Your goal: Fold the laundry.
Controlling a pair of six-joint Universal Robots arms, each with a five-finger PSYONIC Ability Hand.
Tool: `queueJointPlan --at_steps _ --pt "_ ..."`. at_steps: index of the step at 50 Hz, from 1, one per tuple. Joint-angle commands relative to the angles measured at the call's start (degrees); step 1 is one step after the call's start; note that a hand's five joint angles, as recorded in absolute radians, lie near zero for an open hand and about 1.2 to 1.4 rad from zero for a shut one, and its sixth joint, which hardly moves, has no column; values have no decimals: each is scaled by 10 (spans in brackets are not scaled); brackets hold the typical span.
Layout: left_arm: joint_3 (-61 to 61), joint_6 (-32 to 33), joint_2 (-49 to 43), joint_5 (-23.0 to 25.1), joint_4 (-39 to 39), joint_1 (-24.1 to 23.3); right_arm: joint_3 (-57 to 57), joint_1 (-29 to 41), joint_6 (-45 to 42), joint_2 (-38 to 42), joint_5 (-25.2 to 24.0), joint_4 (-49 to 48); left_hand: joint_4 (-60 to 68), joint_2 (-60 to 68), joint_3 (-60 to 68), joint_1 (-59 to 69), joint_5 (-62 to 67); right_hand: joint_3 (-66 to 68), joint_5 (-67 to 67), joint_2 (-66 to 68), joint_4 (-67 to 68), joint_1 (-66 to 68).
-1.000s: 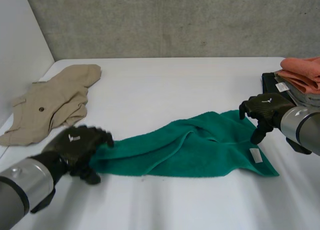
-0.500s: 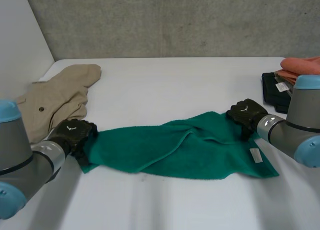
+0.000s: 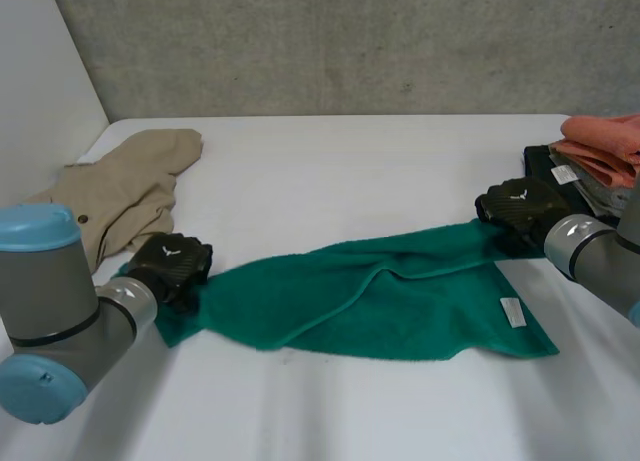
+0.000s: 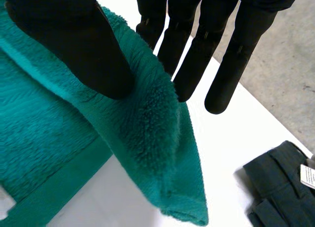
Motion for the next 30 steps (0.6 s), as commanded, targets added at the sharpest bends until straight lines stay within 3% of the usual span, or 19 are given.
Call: queueJointPlan --at_steps 1,7,12,15,18,23,30 --pt "4 -2 53 -8 9 9 -17 5 -16 -9 9 11 160 160 163 154 169 121 137 125 116 156" --pt "136 -32 55 -11 133 13 -136 40 -11 5 31 -31 160 160 163 154 169 121 137 125 116 156" --pt "267 -84 36 -25 219 30 -277 51 52 28 116 -217 160 160 163 154 169 121 137 125 116 156" --pt "329 -145 35 -46 248 36 -291 48 117 15 141 -328 160 160 163 154 169 121 137 125 116 156" --pt "349 -196 39 -55 241 39 -285 47 164 0 135 -382 160 160 163 154 169 121 137 125 116 156" --pt "316 -246 60 -21 157 45 -240 40 193 -29 93 -314 160 160 163 154 169 121 137 125 116 156" --pt "196 -214 75 48 39 48 -160 38 169 -25 34 -163 160 160 163 154 169 121 137 125 116 156"
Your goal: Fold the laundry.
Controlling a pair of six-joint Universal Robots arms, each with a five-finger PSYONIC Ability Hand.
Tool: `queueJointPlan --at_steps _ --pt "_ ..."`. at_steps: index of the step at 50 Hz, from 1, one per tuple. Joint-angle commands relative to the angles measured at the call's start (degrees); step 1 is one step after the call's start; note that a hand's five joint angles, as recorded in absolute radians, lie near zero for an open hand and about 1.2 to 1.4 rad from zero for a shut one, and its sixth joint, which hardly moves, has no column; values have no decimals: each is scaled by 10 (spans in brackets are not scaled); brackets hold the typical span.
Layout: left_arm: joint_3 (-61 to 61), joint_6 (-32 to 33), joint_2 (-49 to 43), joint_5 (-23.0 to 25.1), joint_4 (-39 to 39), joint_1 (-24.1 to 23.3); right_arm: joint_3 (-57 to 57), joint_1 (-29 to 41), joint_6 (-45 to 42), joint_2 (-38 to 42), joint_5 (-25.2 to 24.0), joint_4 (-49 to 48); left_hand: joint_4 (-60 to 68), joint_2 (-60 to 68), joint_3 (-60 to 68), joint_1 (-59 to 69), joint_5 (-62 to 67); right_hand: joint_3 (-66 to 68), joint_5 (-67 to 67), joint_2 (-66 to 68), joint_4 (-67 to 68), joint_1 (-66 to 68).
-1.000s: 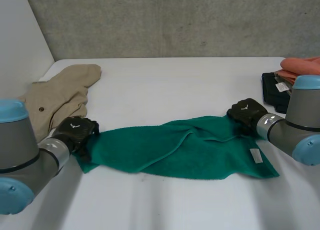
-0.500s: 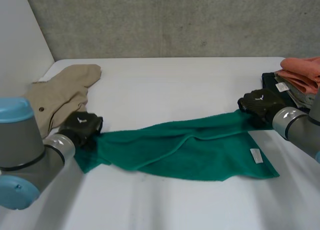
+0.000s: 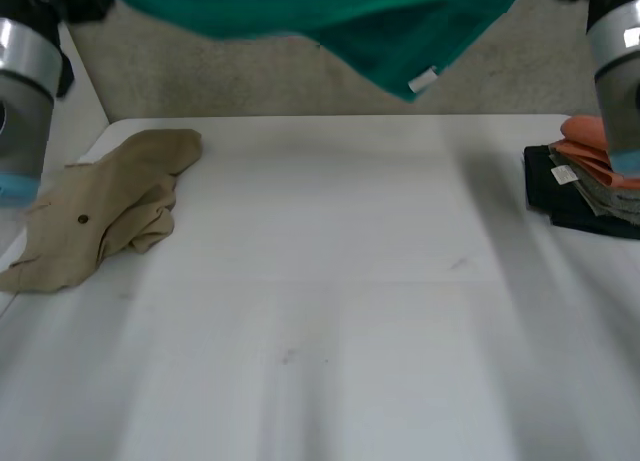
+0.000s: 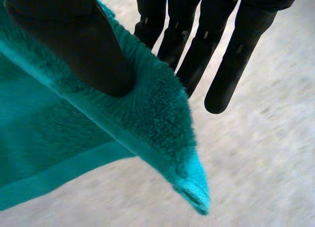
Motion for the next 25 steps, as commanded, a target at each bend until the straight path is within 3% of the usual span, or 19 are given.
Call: queueJointPlan --at_steps 1,10,17,18,21,25 --pt "-152 46 13 73 -138 3 103 -4 -42 10 -66 188 113 114 118 150 147 120 128 125 114 156" --pt "-242 199 -52 58 -182 3 208 -8 -167 79 -56 316 113 114 118 150 147 120 128 125 114 156" --pt "-218 214 -74 36 -192 -1 236 0 -153 79 -36 305 113 114 118 150 147 120 128 125 114 156" --pt "-216 211 -74 36 -191 -3 238 2 -147 76 -35 303 86 88 91 123 120 120 128 125 114 156" --pt "-220 197 -68 34 -182 -8 254 10 -127 60 -34 292 -333 -332 -328 -296 -299 120 128 125 114 156" --pt "-253 186 -39 26 -183 -3 270 14 -124 53 -31 281 -405 -404 -400 -368 -371 120 128 125 114 156"
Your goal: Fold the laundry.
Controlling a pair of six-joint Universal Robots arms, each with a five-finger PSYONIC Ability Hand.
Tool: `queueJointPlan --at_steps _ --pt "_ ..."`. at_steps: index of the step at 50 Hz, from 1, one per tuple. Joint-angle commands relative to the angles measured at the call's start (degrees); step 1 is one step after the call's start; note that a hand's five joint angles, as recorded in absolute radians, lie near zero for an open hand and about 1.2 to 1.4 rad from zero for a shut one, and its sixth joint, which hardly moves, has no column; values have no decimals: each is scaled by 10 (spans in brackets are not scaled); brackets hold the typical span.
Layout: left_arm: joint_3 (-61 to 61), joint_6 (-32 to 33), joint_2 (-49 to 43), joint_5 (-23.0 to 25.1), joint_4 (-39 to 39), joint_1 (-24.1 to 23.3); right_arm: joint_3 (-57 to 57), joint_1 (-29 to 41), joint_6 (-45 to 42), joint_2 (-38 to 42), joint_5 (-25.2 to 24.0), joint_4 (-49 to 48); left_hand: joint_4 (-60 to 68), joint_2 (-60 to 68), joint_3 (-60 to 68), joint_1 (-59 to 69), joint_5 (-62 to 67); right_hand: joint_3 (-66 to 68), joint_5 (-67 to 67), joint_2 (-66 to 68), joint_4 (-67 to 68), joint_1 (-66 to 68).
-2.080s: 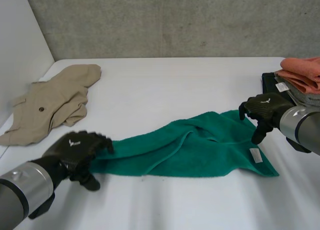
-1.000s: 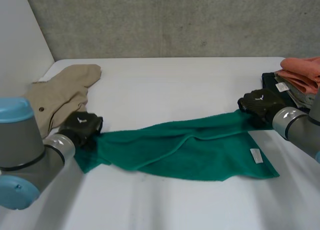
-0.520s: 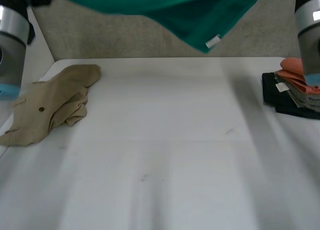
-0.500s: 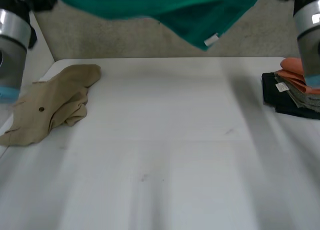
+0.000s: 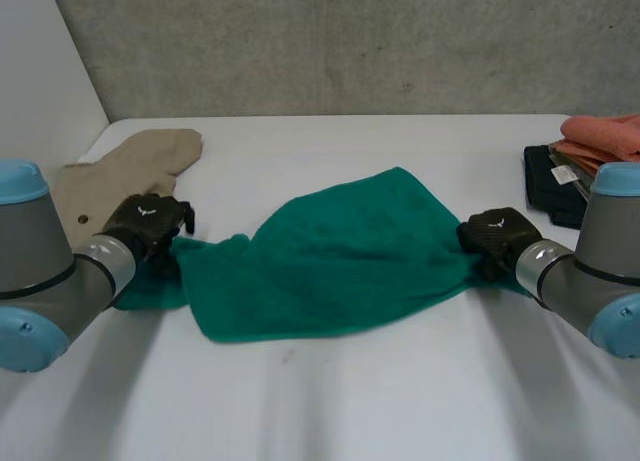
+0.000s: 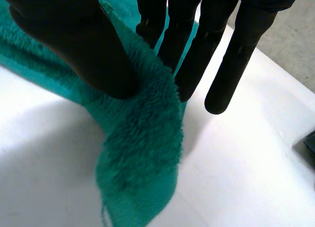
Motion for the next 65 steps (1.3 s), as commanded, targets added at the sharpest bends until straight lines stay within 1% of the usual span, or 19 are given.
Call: queueJointPlan --at_steps 1,5,7,8,13,20,25,29,31,33,38,40,45,50,53,57,58,62,65 --pt "-41 -25 44 -9 3 3 24 9 20 -20 6 -22 -73 -67 -77 -43 -73 120 125 125 114 156" --pt "-133 -24 120 0 3 19 31 10 20 -21 13 -27 -55 -49 -59 -25 -55 120 125 125 114 156" --pt "-163 -23 145 12 2 25 32 10 19 -21 14 -27 16 21 11 46 15 120 125 125 114 156" --pt "-188 -21 163 26 1 28 33 10 19 -22 14 -29 109 115 105 140 109 120 125 125 114 156" --pt "-242 -8 185 66 -6 36 34 10 19 -27 15 -30 178 183 173 208 177 120 125 125 114 156" --pt "-246 9 157 85 -4 43 38 10 18 -28 15 -30 129 134 125 159 129 120 125 125 114 156" --pt "-208 9 99 87 6 29 43 9 15 -29 13 -30 -34 -29 -39 -4 -34 120 125 125 114 156" --pt "-179 12 55 79 8 23 44 8 11 -29 12 -32 -34 -29 -39 -4 -35 120 125 125 114 156" --pt "-166 13 39 71 8 22 45 8 10 -28 12 -32 14 20 10 44 14 120 125 125 114 156" --pt "-144 15 19 54 9 24 44 8 9 -28 11 -31 119 124 114 149 118 120 125 125 114 156" --pt "-108 14 -3 32 21 22 45 9 6 -31 12 -29 179 185 175 209 179 120 125 125 114 156" --pt "-99 13 -1 36 36 22 45 9 5 -35 15 -27 429 434 425 459 429 120 125 125 114 156" --pt "-96 12 42 24 41 19 45 3 4 -63 18 -8 448 454 444 478 448 120 125 125 114 156" --pt "-107 -37 168 4 4 19 42 -9 -21 -123 21 59 448 454 444 478 448 120 125 125 114 156" --pt "-102 -66 222 7 -22 21 37 -17 -44 -161 21 93 448 454 444 478 448 120 125 125 114 156" --pt "-86 -82 294 26 -105 34 14 -36 -85 -235 23 154 448 454 444 478 448 120 125 125 114 156" --pt "-73 -76 317 33 -147 41 1 -47 -100 -263 20 179 448 454 444 478 448 120 125 125 114 156" --pt "-28 -60 337 41 -237 61 -29 -63 -139 -306 15 243 448 454 444 478 448 120 125 125 114 156" --pt "-8 -55 323 39 -281 68 -40 -63 -165 -307 9 281 448 454 444 478 448 120 125 125 114 156"
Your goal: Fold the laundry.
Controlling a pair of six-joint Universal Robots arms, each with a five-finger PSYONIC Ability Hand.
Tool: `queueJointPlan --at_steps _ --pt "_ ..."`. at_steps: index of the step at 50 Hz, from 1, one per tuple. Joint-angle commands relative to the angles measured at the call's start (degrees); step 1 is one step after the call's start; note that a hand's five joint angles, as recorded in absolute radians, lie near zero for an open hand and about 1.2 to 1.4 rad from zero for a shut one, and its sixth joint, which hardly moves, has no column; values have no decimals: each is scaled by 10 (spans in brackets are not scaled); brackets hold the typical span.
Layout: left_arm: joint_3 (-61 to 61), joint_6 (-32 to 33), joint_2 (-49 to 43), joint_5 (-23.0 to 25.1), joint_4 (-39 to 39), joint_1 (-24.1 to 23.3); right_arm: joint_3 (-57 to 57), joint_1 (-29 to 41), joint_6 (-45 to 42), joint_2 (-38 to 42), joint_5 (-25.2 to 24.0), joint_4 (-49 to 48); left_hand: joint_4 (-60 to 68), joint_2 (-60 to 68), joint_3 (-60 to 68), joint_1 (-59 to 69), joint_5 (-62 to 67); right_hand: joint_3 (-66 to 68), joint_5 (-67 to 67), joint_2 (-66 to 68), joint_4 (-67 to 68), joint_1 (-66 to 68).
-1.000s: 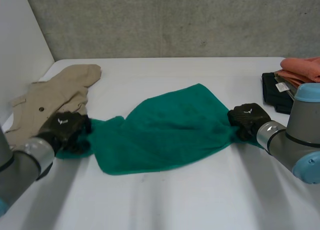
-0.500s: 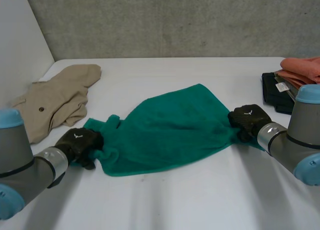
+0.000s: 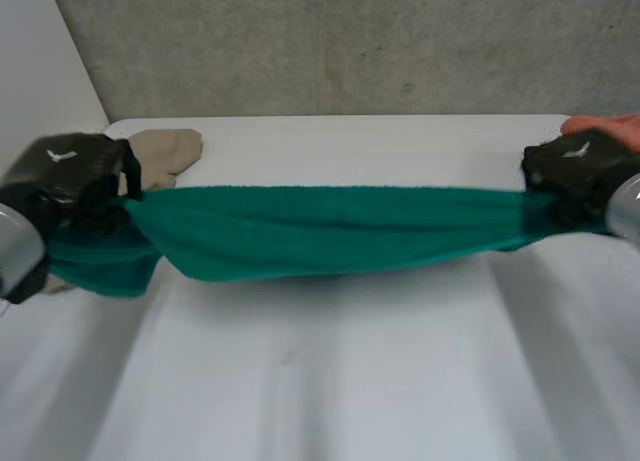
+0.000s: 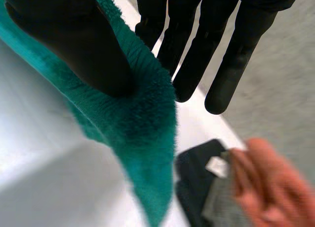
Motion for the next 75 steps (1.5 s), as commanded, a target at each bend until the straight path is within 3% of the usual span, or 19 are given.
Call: queueJointPlan --at_steps 1,7,15,19,24,28,35,41,51,58,61,63,67,75 --pt "68 21 -13 7 -154 26 -42 -13 -79 -36 -15 115 113 117 119 149 135 120 125 125 114 156" --pt "94 41 -139 4 -171 14 -48 17 -96 43 -12 123 113 117 119 149 135 120 125 125 114 156" --pt "226 54 -309 4 -133 -21 -116 58 -22 177 37 -29 113 117 119 149 135 120 125 125 114 156" --pt "305 28 -306 22 -78 -31 -176 67 19 192 68 -145 113 117 119 149 135 120 125 125 114 156" --pt "372 -93 -249 -5 46 -29 -196 65 103 139 64 -345 113 117 119 149 135 120 125 125 114 156" --pt "399 -147 -224 -11 33 -22 -188 58 145 112 49 -425 113 117 119 149 135 120 125 125 114 156" --pt "401 -130 -217 43 -163 -17 -180 51 143 112 4 -341 113 117 119 149 135 120 125 125 114 156" --pt "338 -84 -236 42 -229 -21 -144 58 105 138 -22 -249 113 117 119 149 135 120 125 125 114 156" --pt "301 12 -358 -35 -182 -35 -93 81 18 222 -1 -231 113 117 119 149 135 120 125 125 114 156" --pt "323 30 -450 -65 -96 -51 -91 96 33 274 33 -234 113 117 119 149 135 120 125 125 114 156" --pt "331 32 -468 -66 -63 -54 -92 100 38 289 60 -242 -63 -59 -57 -26 -41 120 125 125 114 156" --pt "331 29 -462 -65 -31 -52 -90 103 43 292 76 -249 -231 -226 -224 -194 -209 120 125 125 114 156" --pt "303 13 -416 -60 11 -47 -77 108 52 286 91 -261 -415 -410 -408 -378 -393 120 125 125 114 156" --pt "155 6 -267 -44 63 -52 -39 108 66 253 94 -275 -414 -409 -407 -377 -392 120 125 125 114 156"
